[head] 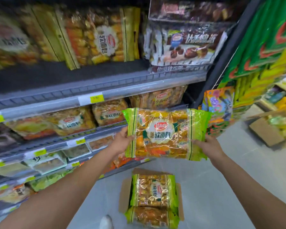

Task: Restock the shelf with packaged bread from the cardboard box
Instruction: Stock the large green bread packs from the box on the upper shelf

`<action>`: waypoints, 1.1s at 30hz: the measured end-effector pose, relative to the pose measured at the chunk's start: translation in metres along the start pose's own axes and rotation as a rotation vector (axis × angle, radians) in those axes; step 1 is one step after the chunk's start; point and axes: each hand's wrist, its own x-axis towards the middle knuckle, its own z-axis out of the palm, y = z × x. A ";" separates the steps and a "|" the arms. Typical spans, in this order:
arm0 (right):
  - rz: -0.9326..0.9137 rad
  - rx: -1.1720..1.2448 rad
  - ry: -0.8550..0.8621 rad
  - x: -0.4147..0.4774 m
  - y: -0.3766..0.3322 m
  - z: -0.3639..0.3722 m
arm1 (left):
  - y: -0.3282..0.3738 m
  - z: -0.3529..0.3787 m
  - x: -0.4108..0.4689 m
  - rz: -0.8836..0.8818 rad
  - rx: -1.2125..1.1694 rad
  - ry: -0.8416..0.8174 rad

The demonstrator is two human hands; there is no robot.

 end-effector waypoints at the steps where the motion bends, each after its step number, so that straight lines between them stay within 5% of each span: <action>1: -0.018 0.006 -0.001 -0.007 -0.011 -0.003 | 0.008 -0.006 -0.008 0.015 -0.029 -0.003; 12: -0.190 0.017 0.046 -0.073 -0.109 0.011 | 0.058 -0.098 -0.086 0.195 0.013 0.016; 33: -0.482 -0.130 -0.192 -0.172 -0.246 0.245 | 0.022 -0.358 -0.214 0.273 -0.133 0.386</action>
